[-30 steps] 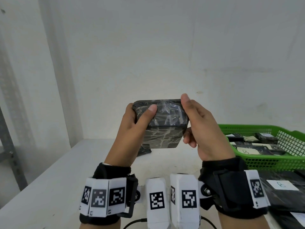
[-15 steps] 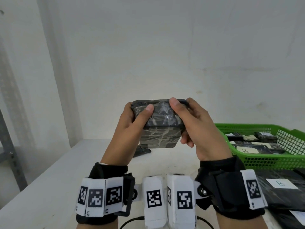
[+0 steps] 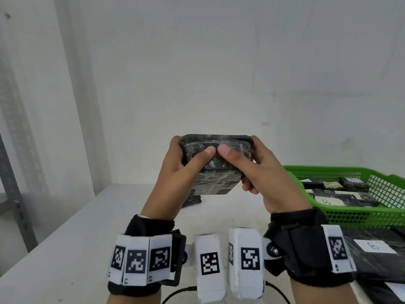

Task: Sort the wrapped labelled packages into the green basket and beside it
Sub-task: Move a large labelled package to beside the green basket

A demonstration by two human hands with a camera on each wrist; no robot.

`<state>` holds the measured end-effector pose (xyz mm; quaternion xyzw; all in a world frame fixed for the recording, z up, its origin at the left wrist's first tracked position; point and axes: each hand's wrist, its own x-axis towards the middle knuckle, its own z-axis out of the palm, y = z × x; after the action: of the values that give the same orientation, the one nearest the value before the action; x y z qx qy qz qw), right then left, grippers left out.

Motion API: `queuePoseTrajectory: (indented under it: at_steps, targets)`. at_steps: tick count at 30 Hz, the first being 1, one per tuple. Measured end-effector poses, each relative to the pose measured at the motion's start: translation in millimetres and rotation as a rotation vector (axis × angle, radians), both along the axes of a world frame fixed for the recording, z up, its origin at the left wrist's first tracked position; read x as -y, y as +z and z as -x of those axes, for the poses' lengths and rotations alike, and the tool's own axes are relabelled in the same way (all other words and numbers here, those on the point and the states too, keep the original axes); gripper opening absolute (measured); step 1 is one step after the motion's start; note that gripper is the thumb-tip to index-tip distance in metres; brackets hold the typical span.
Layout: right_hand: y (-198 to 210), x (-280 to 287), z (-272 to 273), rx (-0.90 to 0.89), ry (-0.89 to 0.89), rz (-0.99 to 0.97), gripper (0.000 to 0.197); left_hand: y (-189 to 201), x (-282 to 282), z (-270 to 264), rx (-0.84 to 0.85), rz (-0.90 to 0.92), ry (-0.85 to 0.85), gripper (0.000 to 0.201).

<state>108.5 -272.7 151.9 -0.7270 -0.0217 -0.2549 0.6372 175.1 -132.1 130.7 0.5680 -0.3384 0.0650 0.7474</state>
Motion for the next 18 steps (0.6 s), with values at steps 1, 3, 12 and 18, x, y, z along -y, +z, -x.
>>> queuePoseTrajectory:
  at_steps: [1,3,12,18]
  targets:
    - [0,1,0,0.008,-0.003,0.003,0.035,-1,1,1,0.011,-0.002,-0.004,0.042]
    - [0,3,2,0.029,0.001,0.004,0.030,-1,0,2,0.028,-0.022,-0.026,0.050]
    - [-1,7,1,-0.006,0.082,0.076,0.062,0,-5,-1,0.007,-0.005,-0.013,0.039]
    - [4,10,7,0.046,0.060,0.052,0.068,1,-15,-5,0.080,-0.053,-0.076,0.068]
